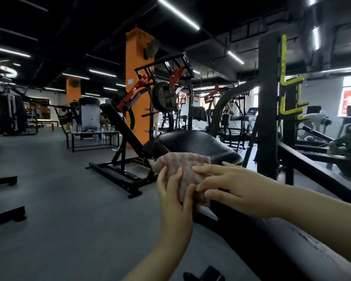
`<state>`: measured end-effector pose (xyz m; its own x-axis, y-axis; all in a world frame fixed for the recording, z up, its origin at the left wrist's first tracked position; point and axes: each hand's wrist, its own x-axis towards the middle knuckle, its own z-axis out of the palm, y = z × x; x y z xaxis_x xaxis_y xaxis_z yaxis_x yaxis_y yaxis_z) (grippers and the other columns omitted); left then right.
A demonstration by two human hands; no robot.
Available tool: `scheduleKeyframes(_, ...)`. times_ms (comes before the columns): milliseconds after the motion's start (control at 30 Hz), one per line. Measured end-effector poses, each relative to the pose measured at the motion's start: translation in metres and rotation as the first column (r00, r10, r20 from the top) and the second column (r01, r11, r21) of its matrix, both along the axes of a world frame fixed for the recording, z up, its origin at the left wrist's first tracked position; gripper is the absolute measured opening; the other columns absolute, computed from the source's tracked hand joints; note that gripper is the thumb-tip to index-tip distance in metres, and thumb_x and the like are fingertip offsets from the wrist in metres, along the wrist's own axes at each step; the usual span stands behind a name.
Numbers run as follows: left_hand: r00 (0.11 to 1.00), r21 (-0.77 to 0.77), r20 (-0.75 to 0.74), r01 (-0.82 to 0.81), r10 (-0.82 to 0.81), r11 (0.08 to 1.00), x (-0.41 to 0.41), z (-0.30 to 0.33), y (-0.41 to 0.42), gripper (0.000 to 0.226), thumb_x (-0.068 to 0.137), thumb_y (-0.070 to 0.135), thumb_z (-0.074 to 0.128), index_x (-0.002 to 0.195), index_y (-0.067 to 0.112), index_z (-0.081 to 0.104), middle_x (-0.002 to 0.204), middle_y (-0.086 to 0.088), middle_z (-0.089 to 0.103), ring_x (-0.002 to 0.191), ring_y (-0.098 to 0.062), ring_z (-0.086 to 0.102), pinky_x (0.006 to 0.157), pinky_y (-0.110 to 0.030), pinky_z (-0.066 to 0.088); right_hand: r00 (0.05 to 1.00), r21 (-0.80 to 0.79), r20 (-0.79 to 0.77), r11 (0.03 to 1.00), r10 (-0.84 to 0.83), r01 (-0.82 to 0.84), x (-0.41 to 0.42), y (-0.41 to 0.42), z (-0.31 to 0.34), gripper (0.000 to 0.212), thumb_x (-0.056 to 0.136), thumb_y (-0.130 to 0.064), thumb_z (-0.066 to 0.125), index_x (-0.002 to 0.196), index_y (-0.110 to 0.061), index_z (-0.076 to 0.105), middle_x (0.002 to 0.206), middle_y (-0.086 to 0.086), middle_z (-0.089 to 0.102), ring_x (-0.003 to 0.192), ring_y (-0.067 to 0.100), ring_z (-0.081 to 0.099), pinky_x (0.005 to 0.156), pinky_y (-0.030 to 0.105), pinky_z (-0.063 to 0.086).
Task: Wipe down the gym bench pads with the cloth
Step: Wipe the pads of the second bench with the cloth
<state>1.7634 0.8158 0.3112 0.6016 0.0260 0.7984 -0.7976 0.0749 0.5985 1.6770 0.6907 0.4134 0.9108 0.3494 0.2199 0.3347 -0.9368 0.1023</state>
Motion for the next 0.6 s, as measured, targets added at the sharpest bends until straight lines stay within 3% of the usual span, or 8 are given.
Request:
scheduleKeyframes(67,0.991,0.091,0.126,-0.067,0.055,0.994,0.003,-0.009,0.001,0.043,0.085,0.011,0.065,0.115,0.038,0.051,0.143,0.018,0.020,0.129,0.020,0.017,0.102,-0.002,0.023,1.000,0.042,-0.022,0.999,-0.009,0.009,-0.010,-0.011,-0.004,0.052,0.089,-0.059,0.020,0.112,-0.037,0.061,0.144,-0.036,0.015,0.113,-0.035,0.011,0.113,0.024,0.013)
scheduleKeyframes(167,0.897,0.236,0.385,-0.322,0.216,0.917,0.014,-0.007,0.010,0.063,0.075,-0.001,0.073,0.125,0.025,0.046,0.145,-0.005,0.029,0.134,-0.020,0.028,0.104,-0.034,0.033,0.997,0.205,-0.009,0.976,-0.075,0.075,-0.018,-0.033,-0.009,0.051,0.091,-0.059,0.022,0.116,-0.039,0.062,0.139,-0.036,0.032,0.123,-0.016,0.034,0.109,0.026,0.029)
scheduleKeyframes(233,0.733,0.290,0.627,-0.532,0.261,0.795,0.016,0.006,0.012,0.054,0.076,0.005,0.069,0.123,0.020,0.047,0.140,-0.013,0.041,0.126,-0.037,0.036,0.096,-0.047,0.040,0.991,0.257,0.028,0.959,-0.135,0.123,-0.024,-0.051,-0.013,0.040,0.097,-0.049,0.029,0.121,-0.036,0.059,0.127,-0.025,0.052,0.117,-0.005,0.047,0.103,0.028,0.039)
scheduleKeyframes(300,0.565,0.332,0.805,-0.684,0.184,0.650,0.013,0.017,0.011,0.041,0.078,0.014,0.050,0.119,0.020,0.052,0.130,-0.015,0.056,0.120,-0.044,0.045,0.093,-0.055,0.043,0.977,0.208,0.009,0.956,-0.214,0.208,-0.028,-0.066,-0.019,0.033,0.100,-0.039,0.034,0.124,-0.034,0.056,0.121,-0.020,0.055,0.114,0.000,0.050,0.099,0.024,0.037)
scheduleKeyframes(367,0.470,0.388,0.880,-0.795,0.071,0.466,0.012,0.032,0.007,0.041,0.077,0.016,0.043,0.113,0.019,0.064,0.123,-0.016,0.062,0.113,-0.047,0.054,0.091,-0.060,0.043,0.969,0.171,-0.005,0.954,-0.249,0.246,-0.031,-0.075,-0.024,0.035,0.100,-0.038,0.035,0.132,-0.035,0.049,0.127,-0.020,0.051,0.119,0.001,0.045,0.101,0.020,0.033)
scheduleKeyframes(433,0.475,0.470,0.879,-0.854,-0.033,0.221,-0.001,0.052,-0.001,0.040,0.082,0.018,0.050,0.120,0.017,0.063,0.131,-0.019,0.055,0.116,-0.050,0.051,0.094,-0.061,0.042,0.970,0.163,0.001,0.957,-0.245,0.241,-0.033,-0.080,-0.029,0.040,0.099,-0.042,0.034,0.138,-0.037,0.043,0.135,-0.020,0.045,0.126,0.001,0.039,0.108,0.022,0.028)
scheduleKeyframes(533,0.640,0.604,0.757,-0.763,-0.136,-0.229,-0.011,0.077,-0.028,0.058,0.098,0.031,0.040,0.150,0.016,0.019,0.158,-0.014,0.005,0.138,-0.051,0.014,0.109,-0.060,0.020,0.968,0.158,0.023,0.957,-0.251,0.244,-0.033,-0.080,-0.034,0.043,0.099,-0.044,0.031,0.141,-0.038,0.038,0.142,-0.017,0.042,0.130,0.003,0.036,0.111,0.030,0.027)
scheduleKeyframes(600,0.672,0.575,0.724,-0.712,-0.154,-0.403,-0.016,0.092,-0.051,0.068,0.097,0.037,0.042,0.152,0.017,0.006,0.158,-0.008,-0.009,0.140,-0.049,0.004,0.110,-0.058,0.016,0.963,0.148,0.053,0.955,-0.266,0.256,-0.031,-0.079,-0.034,0.042,0.100,-0.044,0.030,0.140,-0.039,0.038,0.143,-0.016,0.042,0.130,0.007,0.037,0.111,0.035,0.027)
